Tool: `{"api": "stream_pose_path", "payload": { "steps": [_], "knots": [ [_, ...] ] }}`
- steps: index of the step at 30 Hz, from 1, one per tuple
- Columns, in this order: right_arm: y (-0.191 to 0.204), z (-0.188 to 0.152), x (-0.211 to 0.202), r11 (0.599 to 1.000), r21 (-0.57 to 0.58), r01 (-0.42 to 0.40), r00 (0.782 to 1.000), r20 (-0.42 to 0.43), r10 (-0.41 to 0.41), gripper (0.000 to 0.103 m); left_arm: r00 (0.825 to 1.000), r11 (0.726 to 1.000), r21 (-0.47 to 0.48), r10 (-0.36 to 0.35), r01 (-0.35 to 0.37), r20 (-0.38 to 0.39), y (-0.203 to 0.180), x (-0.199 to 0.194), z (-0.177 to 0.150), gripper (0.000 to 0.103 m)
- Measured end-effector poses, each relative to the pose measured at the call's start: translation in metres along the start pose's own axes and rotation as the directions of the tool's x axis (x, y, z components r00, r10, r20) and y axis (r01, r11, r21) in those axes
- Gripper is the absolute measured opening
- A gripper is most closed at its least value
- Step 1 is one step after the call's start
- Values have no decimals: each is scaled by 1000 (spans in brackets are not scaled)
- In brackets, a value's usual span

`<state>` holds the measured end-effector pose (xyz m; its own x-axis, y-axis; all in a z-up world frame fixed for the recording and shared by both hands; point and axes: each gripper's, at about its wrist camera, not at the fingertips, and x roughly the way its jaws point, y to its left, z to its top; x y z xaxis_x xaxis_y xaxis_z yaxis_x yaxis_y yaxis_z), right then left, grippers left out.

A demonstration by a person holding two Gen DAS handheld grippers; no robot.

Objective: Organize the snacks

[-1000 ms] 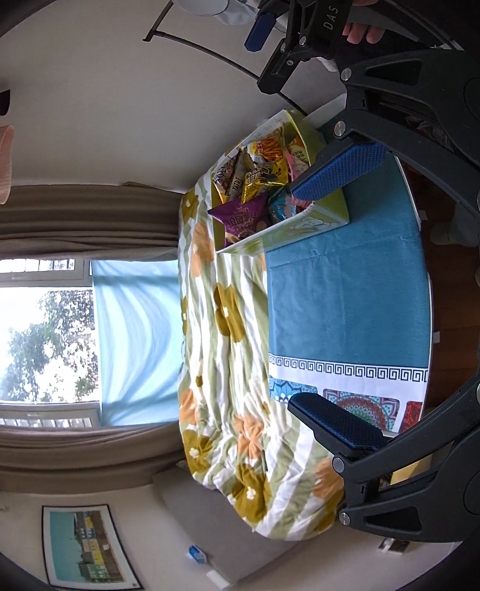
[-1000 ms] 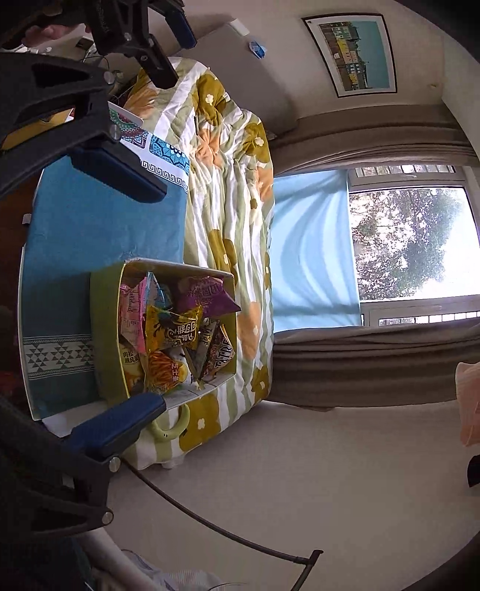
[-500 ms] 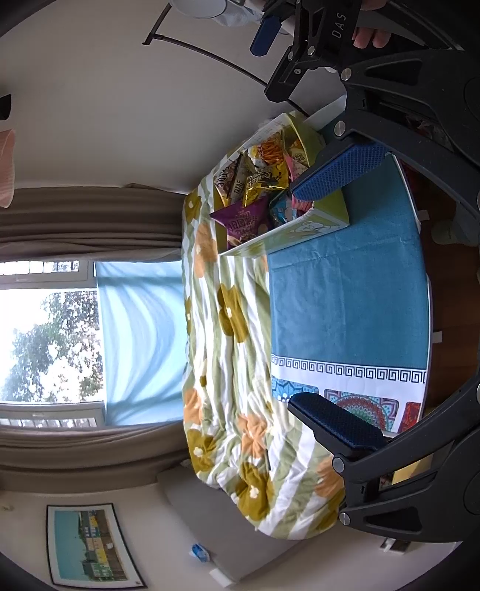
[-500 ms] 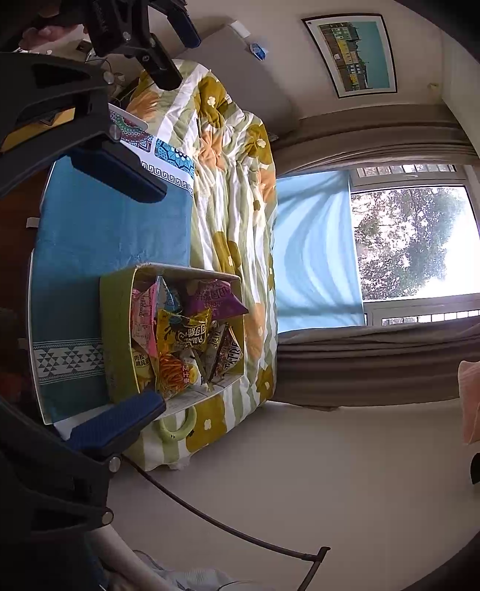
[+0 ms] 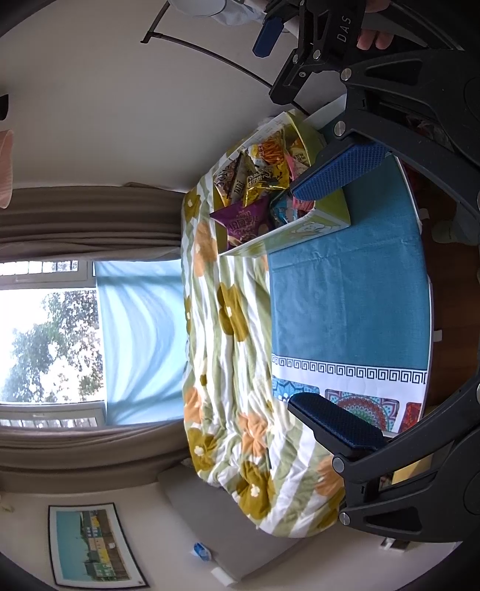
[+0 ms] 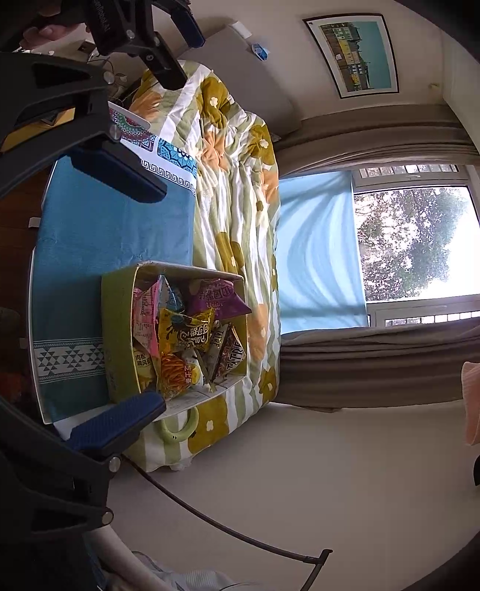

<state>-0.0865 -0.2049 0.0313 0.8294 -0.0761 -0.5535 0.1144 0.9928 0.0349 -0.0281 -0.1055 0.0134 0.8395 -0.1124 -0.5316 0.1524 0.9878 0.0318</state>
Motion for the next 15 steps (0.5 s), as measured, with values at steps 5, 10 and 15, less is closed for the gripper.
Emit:
{"api": "stream_pose_path", "payload": {
  "steps": [5, 10, 15],
  "knots": [
    [-1, -1, 1, 1000, -2, -1, 1000, -3, 1, 102, 1000, 1000, -1, 0, 0, -3, -1, 0, 0, 103],
    [-1, -2, 2, 1000, -3, -4, 1000, -6, 4, 102, 1000, 1000, -2, 3, -3, -5, 0, -1, 0, 103],
    [-2, -4, 5, 1000, -5, -9, 1000, -10, 9, 102, 1000, 1000, -4, 6, -6, -10, 2, 0, 1, 103]
  ]
}}
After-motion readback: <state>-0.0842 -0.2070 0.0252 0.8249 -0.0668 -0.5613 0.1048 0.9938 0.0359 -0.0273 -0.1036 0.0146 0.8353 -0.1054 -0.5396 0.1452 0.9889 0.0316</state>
